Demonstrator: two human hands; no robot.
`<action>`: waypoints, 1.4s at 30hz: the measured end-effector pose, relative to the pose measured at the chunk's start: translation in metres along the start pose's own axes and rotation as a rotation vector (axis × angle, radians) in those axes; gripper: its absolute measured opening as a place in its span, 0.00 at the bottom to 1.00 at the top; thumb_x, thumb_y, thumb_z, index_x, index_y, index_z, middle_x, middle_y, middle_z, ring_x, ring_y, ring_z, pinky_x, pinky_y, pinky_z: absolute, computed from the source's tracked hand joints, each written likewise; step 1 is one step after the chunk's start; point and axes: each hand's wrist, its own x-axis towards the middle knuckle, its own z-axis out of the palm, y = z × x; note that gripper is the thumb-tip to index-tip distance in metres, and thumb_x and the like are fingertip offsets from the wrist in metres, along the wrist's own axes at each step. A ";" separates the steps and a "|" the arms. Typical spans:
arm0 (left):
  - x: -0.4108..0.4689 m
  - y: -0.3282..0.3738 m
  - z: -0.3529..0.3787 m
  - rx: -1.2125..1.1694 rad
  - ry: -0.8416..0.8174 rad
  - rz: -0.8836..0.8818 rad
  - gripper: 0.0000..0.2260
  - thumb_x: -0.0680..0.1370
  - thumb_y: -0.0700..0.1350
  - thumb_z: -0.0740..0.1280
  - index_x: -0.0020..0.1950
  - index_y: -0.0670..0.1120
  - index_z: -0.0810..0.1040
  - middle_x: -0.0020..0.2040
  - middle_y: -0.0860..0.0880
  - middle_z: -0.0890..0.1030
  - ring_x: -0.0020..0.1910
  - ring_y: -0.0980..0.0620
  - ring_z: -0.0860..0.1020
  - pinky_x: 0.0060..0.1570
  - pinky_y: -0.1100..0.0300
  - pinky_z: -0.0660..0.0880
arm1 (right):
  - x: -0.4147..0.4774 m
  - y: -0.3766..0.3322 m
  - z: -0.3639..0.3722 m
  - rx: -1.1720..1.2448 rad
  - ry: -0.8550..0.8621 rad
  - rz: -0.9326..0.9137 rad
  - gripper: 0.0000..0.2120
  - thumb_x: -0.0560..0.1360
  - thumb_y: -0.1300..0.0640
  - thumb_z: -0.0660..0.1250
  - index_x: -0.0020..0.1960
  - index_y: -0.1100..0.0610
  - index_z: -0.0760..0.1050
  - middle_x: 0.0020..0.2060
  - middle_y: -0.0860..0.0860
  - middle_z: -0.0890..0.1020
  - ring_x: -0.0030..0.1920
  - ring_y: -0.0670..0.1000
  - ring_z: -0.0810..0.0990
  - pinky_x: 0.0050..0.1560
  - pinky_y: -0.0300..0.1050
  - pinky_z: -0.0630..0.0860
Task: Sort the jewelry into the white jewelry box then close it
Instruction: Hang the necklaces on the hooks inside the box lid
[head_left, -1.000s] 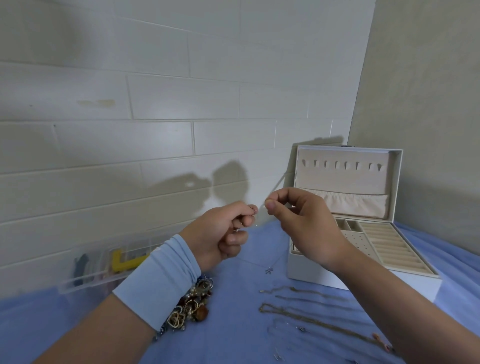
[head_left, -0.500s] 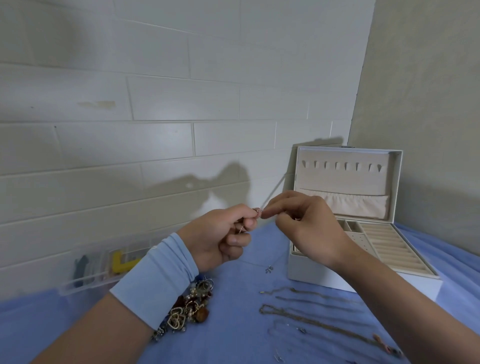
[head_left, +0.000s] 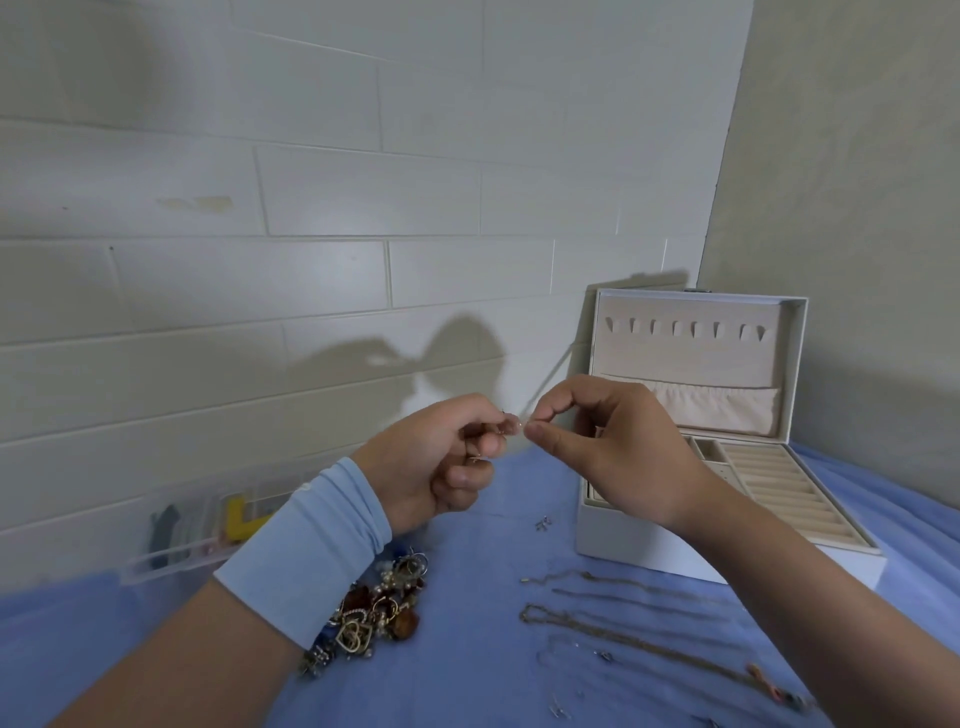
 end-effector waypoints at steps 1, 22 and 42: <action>-0.001 0.001 0.000 0.032 -0.007 -0.015 0.08 0.79 0.48 0.61 0.42 0.47 0.75 0.31 0.54 0.65 0.24 0.57 0.57 0.25 0.64 0.49 | 0.000 0.000 -0.001 -0.066 0.003 -0.045 0.07 0.74 0.56 0.76 0.39 0.47 0.81 0.31 0.43 0.78 0.28 0.48 0.68 0.32 0.41 0.68; -0.003 -0.002 -0.001 0.237 0.134 0.052 0.07 0.80 0.46 0.66 0.43 0.47 0.80 0.39 0.54 0.76 0.25 0.55 0.57 0.25 0.64 0.51 | -0.002 0.006 -0.005 -0.170 -0.114 -0.202 0.02 0.77 0.51 0.69 0.46 0.45 0.79 0.34 0.49 0.80 0.29 0.55 0.72 0.33 0.52 0.71; -0.002 -0.007 0.008 0.244 0.180 0.235 0.07 0.80 0.41 0.63 0.44 0.41 0.77 0.37 0.47 0.79 0.23 0.53 0.58 0.24 0.63 0.53 | -0.002 -0.007 -0.003 0.185 -0.092 0.081 0.04 0.76 0.62 0.73 0.44 0.57 0.82 0.30 0.46 0.78 0.29 0.49 0.68 0.32 0.40 0.66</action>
